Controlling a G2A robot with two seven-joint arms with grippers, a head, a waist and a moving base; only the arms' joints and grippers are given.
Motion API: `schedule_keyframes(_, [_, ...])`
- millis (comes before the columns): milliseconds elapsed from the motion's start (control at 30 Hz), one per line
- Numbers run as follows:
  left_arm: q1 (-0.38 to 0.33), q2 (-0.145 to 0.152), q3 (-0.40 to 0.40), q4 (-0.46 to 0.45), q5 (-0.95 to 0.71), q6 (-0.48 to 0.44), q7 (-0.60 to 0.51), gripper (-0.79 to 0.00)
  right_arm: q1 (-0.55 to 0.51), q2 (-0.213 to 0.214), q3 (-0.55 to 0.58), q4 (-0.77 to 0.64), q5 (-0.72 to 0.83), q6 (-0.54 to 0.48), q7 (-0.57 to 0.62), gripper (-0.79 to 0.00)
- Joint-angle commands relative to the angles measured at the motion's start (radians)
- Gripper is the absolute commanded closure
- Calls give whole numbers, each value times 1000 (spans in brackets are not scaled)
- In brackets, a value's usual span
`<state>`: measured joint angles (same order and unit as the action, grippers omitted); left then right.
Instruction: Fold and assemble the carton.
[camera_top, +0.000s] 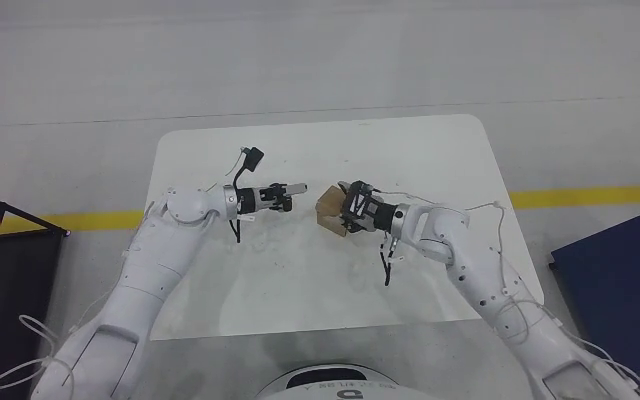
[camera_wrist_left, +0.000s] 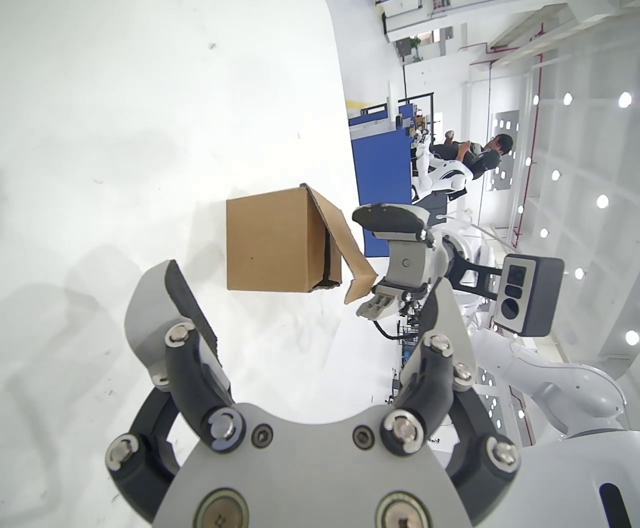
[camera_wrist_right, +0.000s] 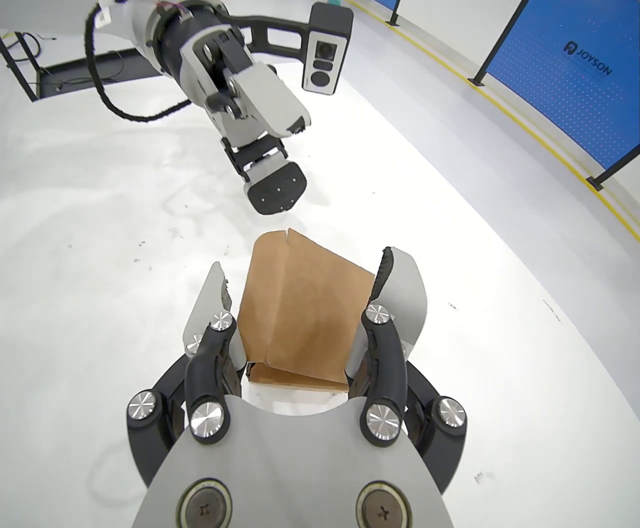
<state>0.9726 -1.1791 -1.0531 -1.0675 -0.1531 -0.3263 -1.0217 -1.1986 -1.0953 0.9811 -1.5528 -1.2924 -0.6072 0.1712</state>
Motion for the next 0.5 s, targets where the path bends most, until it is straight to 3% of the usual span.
schedule_keyframes(0, [3, 1, -1, -4, -2, 0, -2, -785, 0, 0, -4, -3, -27, 13, 10, -573])
schedule_keyframes(467, [5, 4, 8, -11, 14, 4, -6, -785, 6, -1, 17, -17, -80, 53, 18, -477])
